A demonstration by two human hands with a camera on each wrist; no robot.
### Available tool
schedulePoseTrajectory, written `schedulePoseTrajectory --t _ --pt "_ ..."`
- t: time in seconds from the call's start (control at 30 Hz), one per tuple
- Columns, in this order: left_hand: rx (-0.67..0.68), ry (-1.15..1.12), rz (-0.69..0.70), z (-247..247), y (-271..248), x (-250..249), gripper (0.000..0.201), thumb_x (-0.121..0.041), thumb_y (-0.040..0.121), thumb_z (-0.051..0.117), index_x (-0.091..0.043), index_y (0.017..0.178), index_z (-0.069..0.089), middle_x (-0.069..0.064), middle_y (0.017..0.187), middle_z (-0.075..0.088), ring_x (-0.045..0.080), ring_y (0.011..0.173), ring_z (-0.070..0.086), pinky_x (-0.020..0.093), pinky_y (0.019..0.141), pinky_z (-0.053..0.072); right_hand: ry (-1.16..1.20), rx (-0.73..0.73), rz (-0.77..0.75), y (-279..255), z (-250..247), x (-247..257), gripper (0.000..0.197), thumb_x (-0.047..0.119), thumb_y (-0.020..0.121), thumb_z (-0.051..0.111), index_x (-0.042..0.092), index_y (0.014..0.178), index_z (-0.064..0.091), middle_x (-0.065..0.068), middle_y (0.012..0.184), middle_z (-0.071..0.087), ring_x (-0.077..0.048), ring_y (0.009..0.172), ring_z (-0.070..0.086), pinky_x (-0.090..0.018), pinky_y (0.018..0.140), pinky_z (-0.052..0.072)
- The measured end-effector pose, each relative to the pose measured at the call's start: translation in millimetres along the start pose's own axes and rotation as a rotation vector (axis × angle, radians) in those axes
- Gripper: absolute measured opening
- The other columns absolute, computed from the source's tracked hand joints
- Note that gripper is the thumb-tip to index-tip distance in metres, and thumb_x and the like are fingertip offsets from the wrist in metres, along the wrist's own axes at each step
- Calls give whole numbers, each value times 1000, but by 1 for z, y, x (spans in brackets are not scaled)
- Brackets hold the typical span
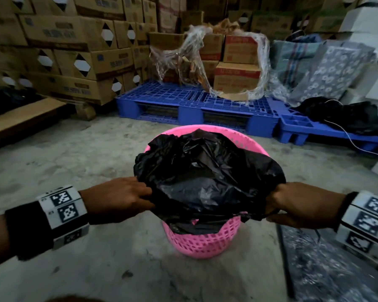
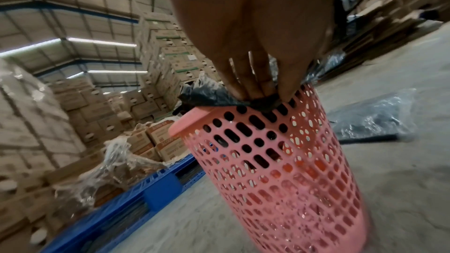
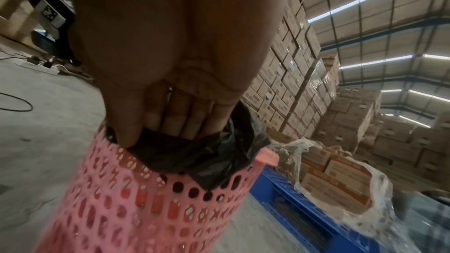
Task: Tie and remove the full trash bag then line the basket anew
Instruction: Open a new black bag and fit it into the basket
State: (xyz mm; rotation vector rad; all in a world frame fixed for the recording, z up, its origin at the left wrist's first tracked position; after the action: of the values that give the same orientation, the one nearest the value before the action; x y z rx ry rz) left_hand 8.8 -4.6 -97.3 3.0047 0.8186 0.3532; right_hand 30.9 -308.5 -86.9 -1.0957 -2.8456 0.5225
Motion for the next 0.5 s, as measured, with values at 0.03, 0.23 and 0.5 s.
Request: schedulePoseTrajectory --t 0.03,0.23,0.5 --pt "15 -70 -43 2 -1 4 24 -23 91 41 -29 104 60 -4 95 66 17 81 62 28 64 52 55 -4 14 2 2 -3 21 30 88 51 23 102 66 4 105 71 -18 95 62 -33 78 50" --pt "-117 -573 -363 -4 -8 25 23 -40 83 55 -24 93 68 -8 95 69 2 86 64 24 75 53 433 -41 144 -7 2 -30 16 16 80 59 17 86 74 5 89 75 -8 83 66 -19 74 51" --pt "-318 -554 -806 1 -4 61 27 -30 83 63 -22 110 61 -11 72 67 8 72 65 20 61 50 809 -530 519 -20 -25 -73 11 13 88 57 8 87 66 -14 76 70 -26 72 70 -45 73 60"
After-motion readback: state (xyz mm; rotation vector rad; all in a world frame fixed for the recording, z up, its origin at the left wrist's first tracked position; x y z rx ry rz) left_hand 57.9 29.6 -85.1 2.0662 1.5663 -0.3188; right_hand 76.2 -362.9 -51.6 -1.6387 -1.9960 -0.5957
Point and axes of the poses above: each hand's wrist, its own y-axis towards the middle knuckle, its own z-axis out of the palm, x = y × z, the point moved 5 cm from there along y, towards the middle knuckle
